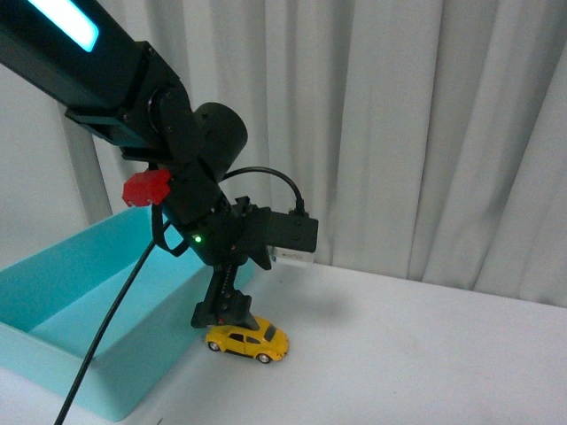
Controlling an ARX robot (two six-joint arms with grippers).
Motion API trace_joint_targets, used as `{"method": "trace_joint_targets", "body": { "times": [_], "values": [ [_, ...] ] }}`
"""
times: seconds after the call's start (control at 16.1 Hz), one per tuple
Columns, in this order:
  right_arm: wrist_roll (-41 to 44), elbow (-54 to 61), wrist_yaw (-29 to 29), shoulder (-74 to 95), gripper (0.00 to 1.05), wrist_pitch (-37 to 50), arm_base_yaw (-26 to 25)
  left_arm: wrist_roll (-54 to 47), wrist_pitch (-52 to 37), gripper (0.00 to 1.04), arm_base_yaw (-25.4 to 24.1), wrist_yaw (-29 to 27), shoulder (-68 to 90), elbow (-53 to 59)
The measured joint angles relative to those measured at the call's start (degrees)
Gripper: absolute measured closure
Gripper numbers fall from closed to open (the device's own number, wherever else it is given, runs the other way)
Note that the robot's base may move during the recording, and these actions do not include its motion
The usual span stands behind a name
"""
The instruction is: Wind up and store yellow beetle toy
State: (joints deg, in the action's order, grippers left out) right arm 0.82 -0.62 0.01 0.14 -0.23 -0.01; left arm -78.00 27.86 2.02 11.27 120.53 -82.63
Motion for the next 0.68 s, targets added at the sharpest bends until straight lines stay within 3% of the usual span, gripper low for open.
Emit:
{"method": "trace_joint_targets", "body": {
  "times": [0.19, 0.43, 0.5, 0.68],
  "values": [
    [0.00, 0.00, 0.02, 0.00, 0.07, 0.00, 0.00, -5.29, 2.49, 0.07, 0.24, -8.33, 5.14, -4.02],
    [0.00, 0.00, 0.00, 0.00, 0.07, 0.00, 0.00, -6.45, 2.54, 0.07, 1.25, -10.95, 10.34, -5.51],
    [0.00, 0.00, 0.02, 0.02, 0.07, 0.00, 0.00, -6.40, 2.38, 0.32, 1.86, -11.34, 10.71, -5.55],
    [0.00, 0.00, 0.02, 0.00, 0.07, 0.02, 0.00, -6.21, 2.73, 0.56, 1.90, -11.72, 10.91, -5.66]
  ]
}}
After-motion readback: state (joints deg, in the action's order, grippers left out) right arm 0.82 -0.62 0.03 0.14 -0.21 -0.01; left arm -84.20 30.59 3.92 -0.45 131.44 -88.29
